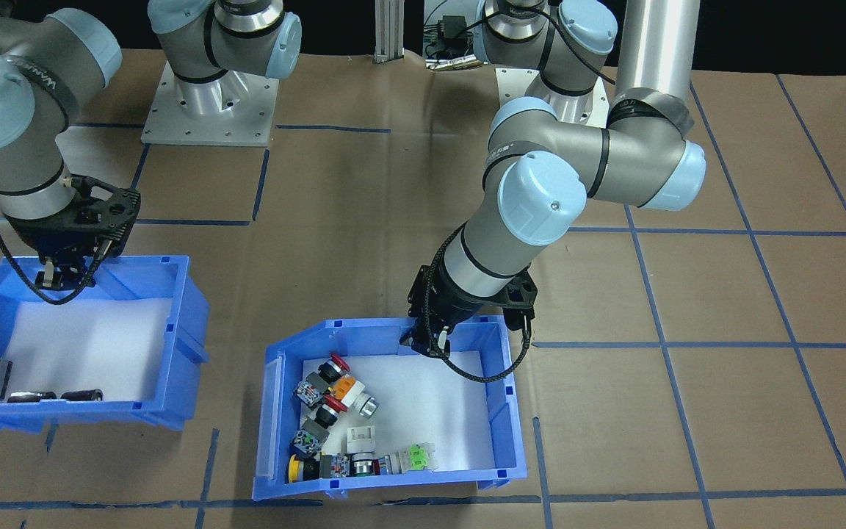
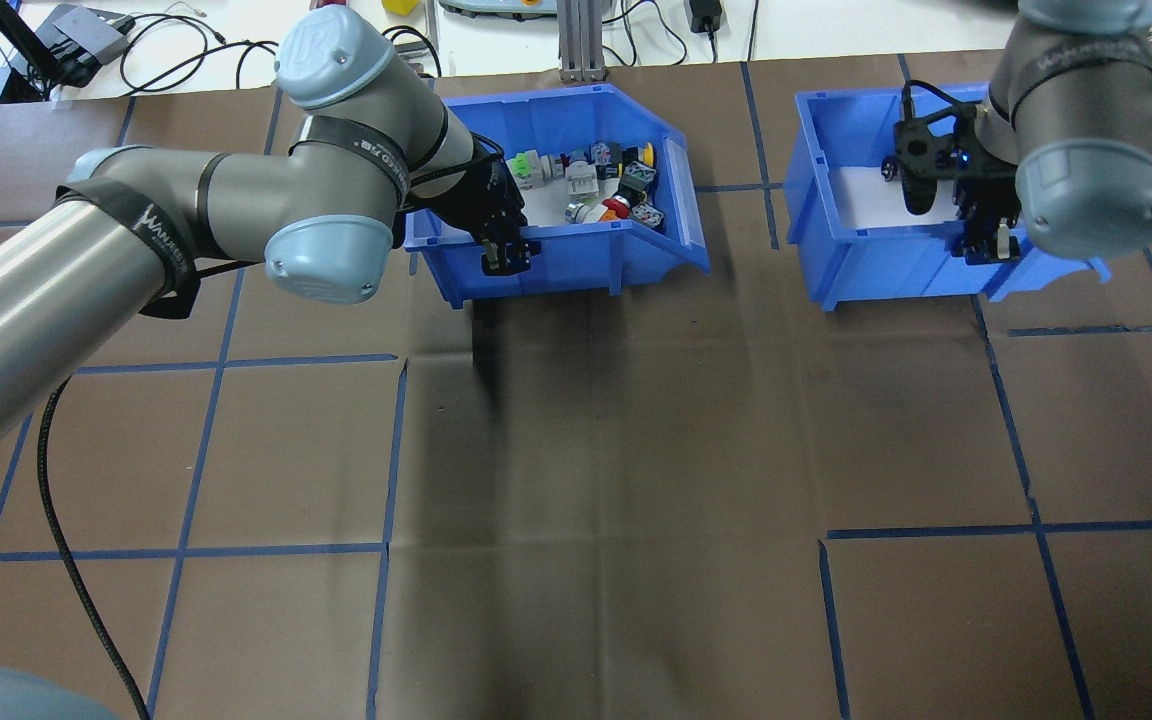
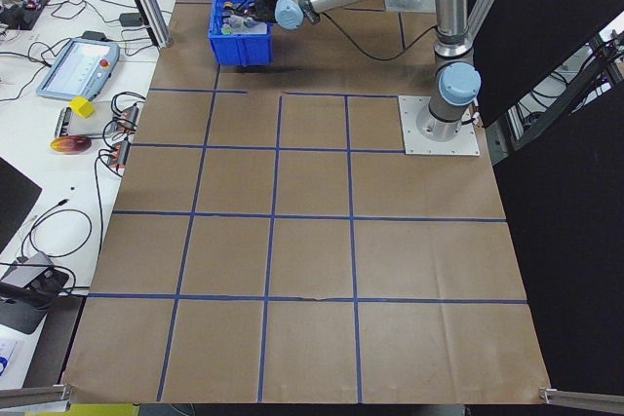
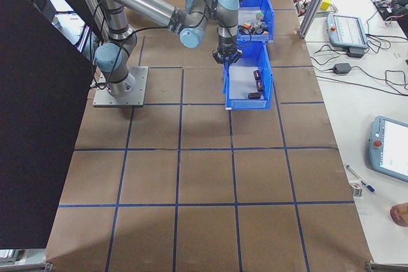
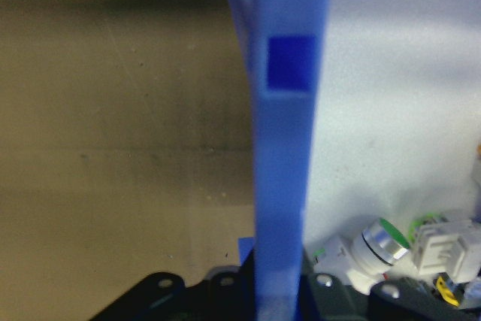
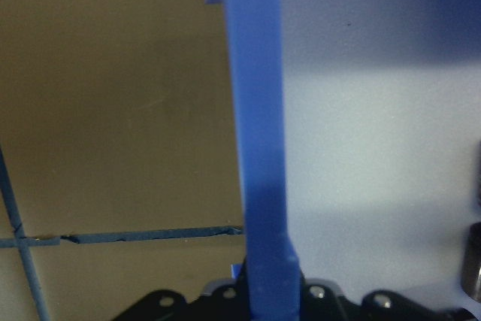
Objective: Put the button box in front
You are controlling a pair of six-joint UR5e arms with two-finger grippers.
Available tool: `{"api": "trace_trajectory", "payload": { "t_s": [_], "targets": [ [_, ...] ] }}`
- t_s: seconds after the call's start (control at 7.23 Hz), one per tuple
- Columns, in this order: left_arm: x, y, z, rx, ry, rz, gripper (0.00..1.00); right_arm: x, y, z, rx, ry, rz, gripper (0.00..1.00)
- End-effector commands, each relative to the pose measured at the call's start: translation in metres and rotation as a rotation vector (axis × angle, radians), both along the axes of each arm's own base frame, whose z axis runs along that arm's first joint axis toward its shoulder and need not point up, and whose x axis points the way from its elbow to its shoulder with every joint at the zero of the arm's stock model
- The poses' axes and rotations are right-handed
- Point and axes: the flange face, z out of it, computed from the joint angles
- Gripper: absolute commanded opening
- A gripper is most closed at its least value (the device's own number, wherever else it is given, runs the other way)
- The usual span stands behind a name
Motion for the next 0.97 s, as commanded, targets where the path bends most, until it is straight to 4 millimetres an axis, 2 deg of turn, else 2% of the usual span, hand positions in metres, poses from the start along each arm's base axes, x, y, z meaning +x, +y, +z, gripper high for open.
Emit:
{"api": "trace_trajectory", "payload": {
  "t_s": [0.0,0.28,0.41,0.55,0.69,0.83],
  "targets": [
    [-0.019,0.002,-0.011,0.040,0.006,0.037,0.00,0.006,0.062,-0.006,0.011,0.003,-0.003,0.03],
    [-0.029,-0.001,-0.024,0.036,0.005,0.024,0.00,0.012,0.087,-0.015,0.069,-0.010,-0.001,0.03],
    [-0.029,-0.004,-0.020,0.022,0.005,0.019,0.00,0.013,0.091,-0.014,0.085,-0.011,-0.002,0.03],
    [-0.030,-0.003,-0.024,0.028,0.003,0.013,0.00,0.013,0.092,-0.012,0.084,-0.009,-0.002,0.03],
    [-0.030,-0.004,-0.027,0.030,0.001,0.007,0.03,0.014,0.093,-0.011,0.083,-0.008,-0.002,0.03],
    [-0.030,-0.003,-0.026,0.028,0.002,0.000,0.16,0.014,0.096,-0.011,0.097,-0.012,-0.003,0.03]
  ]
}}
